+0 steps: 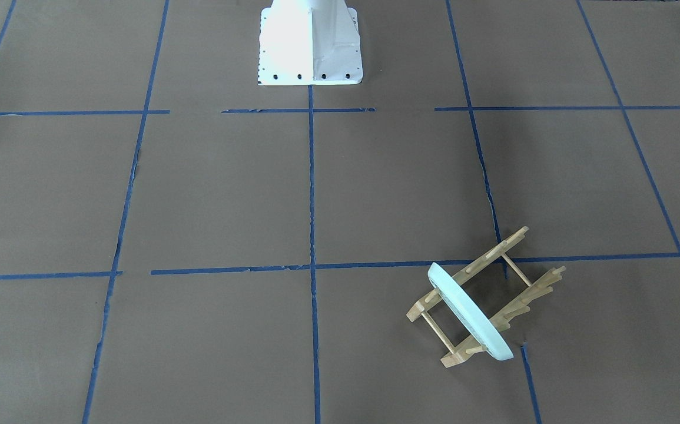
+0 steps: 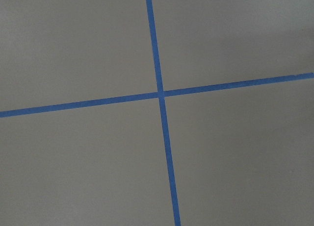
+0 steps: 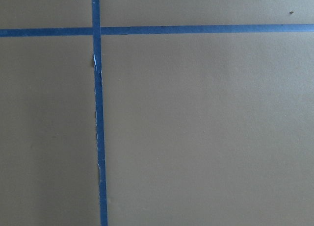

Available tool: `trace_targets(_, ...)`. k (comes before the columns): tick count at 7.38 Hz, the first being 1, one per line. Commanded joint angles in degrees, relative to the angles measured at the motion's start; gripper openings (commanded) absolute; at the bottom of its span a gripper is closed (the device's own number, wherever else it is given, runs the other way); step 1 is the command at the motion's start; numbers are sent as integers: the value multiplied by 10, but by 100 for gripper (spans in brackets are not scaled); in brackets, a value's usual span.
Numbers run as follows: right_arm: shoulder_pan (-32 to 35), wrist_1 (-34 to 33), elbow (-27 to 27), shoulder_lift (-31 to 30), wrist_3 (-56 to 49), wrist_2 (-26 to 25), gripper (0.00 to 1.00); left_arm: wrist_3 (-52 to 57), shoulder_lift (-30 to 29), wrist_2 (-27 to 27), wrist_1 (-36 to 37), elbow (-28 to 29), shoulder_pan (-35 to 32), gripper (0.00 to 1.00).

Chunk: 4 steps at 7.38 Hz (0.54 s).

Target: Place plate on rack

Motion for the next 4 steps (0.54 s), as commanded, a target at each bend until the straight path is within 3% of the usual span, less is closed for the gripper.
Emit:
trace_targets(1, 1, 0, 0, 0, 0, 0, 100, 4, 8, 8, -42, 1, -1, 100)
trace_targets(3, 1, 0, 0, 0, 0, 0, 100, 3, 4, 98, -48, -7, 0, 100)
trace_targets(4, 0, 0, 0, 0, 0, 0, 100, 3, 4, 98, -49, -2, 0, 100)
